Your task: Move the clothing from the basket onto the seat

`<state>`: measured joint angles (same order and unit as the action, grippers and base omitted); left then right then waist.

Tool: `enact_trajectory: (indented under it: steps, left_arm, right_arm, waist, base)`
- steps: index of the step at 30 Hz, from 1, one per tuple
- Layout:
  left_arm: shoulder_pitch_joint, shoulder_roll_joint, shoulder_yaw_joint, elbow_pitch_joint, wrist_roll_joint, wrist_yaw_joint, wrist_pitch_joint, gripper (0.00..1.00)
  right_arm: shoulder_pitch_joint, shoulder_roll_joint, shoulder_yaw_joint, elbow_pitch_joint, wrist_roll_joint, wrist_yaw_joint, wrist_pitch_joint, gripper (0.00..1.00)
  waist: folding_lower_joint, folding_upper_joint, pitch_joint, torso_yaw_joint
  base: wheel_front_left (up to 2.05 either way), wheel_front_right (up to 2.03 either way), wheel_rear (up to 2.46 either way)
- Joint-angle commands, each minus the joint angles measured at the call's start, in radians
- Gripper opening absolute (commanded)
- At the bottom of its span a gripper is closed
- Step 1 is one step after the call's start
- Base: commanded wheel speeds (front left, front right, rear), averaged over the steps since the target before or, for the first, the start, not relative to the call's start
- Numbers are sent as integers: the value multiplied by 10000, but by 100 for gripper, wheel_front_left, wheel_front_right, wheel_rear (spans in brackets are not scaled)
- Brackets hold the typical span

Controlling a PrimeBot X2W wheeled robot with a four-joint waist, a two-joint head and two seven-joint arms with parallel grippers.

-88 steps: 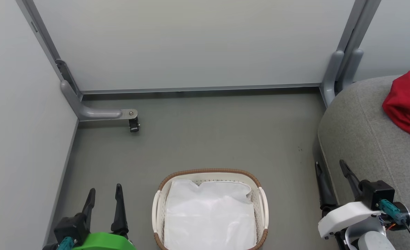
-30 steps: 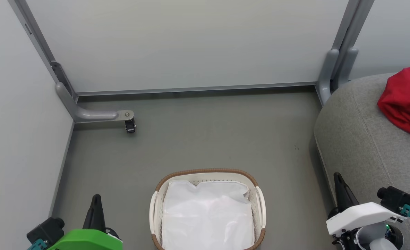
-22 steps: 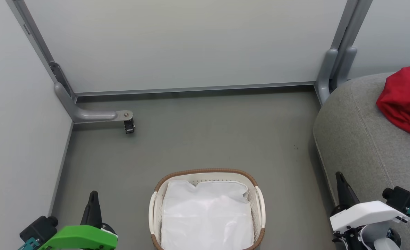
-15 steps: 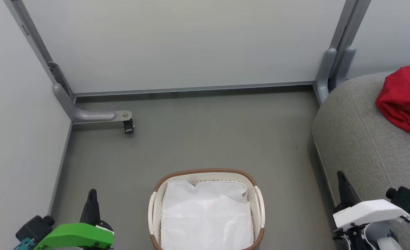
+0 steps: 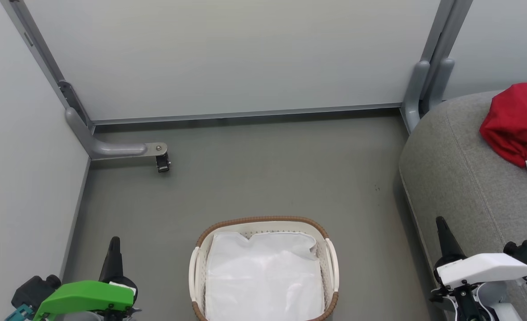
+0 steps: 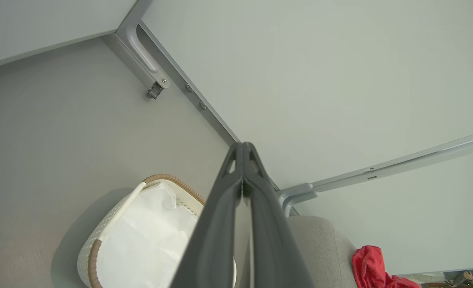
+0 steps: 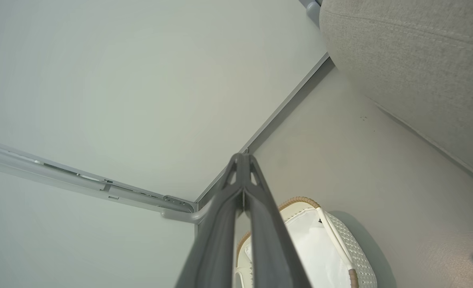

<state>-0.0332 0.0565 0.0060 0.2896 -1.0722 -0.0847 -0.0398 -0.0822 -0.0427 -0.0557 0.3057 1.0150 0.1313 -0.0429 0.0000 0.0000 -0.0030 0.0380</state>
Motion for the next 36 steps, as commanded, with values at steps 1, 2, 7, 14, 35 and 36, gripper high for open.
enact_trajectory:
  steps: [1, 2, 7, 14, 35, 36]
  left_arm:
    - [-312, 27, 105, -161, -287, -57, 55, 0]
    - [-326, 25, 125, -168, -396, -67, 89, 0]
    - [-369, 17, 210, -197, -860, -113, 220, 0]
    - [-429, 5, 342, -229, -1495, -156, 414, 0]
    - [-607, -21, 676, -331, -3175, -312, 917, 0]
    - [-617, -22, 690, -337, -3241, -310, 921, 0]
  right_arm:
    - [-217, -63, -56, -157, 290, -3, 69, 0]
    - [-219, -64, -69, -166, 411, -4, 103, 0]
    - [-234, -66, -119, -212, 926, -4, 243, 0]
    - [-230, -72, -187, -275, 1634, -5, 438, 0]
    - [-279, -84, -366, -431, 3494, -6, 934, 0]
    - [-281, -85, -373, -437, 3567, -6, 945, 0]
  waist:
    - [0, 0, 1, -7]
    - [0, 0, 2, -13]
    - [0, 0, 6, -39]
    - [0, 0, 12, -77]
    - [0, 0, 30, -189]
    - [0, 0, 31, -193]
  base:
    - [0, 0, 0]
    - [0, 0, 0]
    - [0, 0, 0]
    - [0, 0, 0]
    - [0, 0, 0]
    - [0, 0, 0]
